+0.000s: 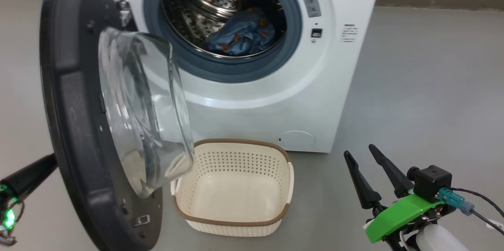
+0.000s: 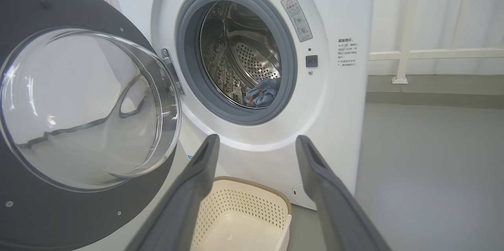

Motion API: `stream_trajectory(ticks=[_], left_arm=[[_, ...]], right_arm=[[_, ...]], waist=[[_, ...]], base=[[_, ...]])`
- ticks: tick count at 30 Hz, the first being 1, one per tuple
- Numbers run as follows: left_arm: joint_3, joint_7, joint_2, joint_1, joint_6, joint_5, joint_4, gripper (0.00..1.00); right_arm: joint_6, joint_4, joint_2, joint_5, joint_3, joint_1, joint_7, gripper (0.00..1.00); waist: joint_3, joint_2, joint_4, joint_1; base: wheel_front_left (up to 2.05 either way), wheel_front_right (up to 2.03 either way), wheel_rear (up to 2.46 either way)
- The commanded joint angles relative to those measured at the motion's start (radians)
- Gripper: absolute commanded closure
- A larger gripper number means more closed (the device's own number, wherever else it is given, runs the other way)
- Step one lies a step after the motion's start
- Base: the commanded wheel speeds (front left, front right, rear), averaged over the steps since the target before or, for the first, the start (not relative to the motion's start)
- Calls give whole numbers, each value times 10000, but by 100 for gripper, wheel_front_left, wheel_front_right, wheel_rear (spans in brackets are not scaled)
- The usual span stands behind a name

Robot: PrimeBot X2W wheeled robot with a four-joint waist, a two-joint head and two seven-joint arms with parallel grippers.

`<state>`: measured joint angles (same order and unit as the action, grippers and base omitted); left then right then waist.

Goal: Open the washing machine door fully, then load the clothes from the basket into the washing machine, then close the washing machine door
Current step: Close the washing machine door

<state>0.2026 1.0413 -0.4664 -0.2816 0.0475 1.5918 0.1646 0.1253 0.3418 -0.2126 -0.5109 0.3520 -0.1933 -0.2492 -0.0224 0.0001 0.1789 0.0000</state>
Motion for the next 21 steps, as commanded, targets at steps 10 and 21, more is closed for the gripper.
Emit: stream_trajectory(ticks=[10, 21], left_arm=[[-73, -119, 253, -1092, 264, 142, -696, 100], [-212, -723, 691, -1519, 554, -225, -877, 100]], right_arm=[[54, -307, -46, 73, -49, -92, -125, 0], [54, -368, -6, 129, -128, -114, -126, 0]], waist=[[165, -1, -1314, 0], [386, -1, -2442, 0]], base=[[0, 0, 0], [0, 0, 0]])
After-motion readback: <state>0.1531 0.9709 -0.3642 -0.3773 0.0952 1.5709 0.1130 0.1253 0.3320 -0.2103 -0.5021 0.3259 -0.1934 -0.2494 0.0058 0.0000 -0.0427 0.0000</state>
